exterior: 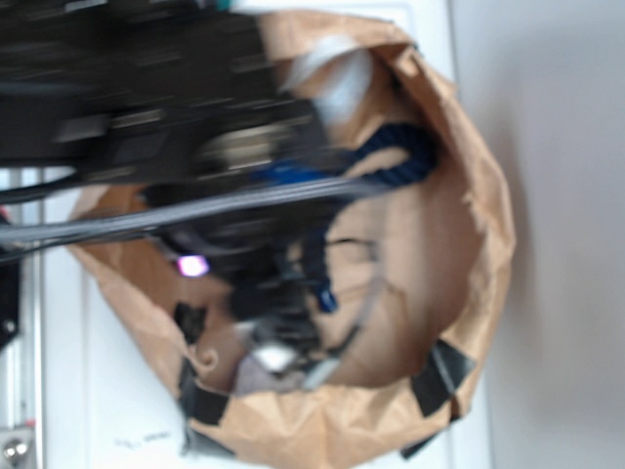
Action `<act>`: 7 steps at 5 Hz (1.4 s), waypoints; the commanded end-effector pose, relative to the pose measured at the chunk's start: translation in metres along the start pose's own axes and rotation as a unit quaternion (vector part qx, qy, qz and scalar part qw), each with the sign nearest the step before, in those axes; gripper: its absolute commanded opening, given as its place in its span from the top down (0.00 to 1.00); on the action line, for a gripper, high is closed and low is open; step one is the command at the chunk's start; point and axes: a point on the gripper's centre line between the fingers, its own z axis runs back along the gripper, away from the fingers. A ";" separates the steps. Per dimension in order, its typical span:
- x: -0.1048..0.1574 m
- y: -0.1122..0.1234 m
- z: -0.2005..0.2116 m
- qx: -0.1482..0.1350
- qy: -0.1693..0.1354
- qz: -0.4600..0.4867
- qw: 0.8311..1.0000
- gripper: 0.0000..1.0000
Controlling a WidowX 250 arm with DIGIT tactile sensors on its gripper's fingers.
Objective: Grab the white paper.
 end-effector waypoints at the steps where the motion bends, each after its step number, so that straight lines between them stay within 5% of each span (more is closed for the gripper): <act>1: 0.027 -0.019 -0.022 -0.028 -0.056 0.003 0.998 0.00; 3: 0.051 -0.057 -0.065 0.008 -0.056 0.023 0.998 0.00; 4: 0.034 -0.059 -0.072 0.028 -0.047 -0.019 0.998 0.00; 5: 0.029 -0.048 -0.057 -0.001 -0.040 -0.051 0.998 0.00; 7: 0.021 -0.048 -0.055 0.003 -0.027 -0.065 0.998 0.00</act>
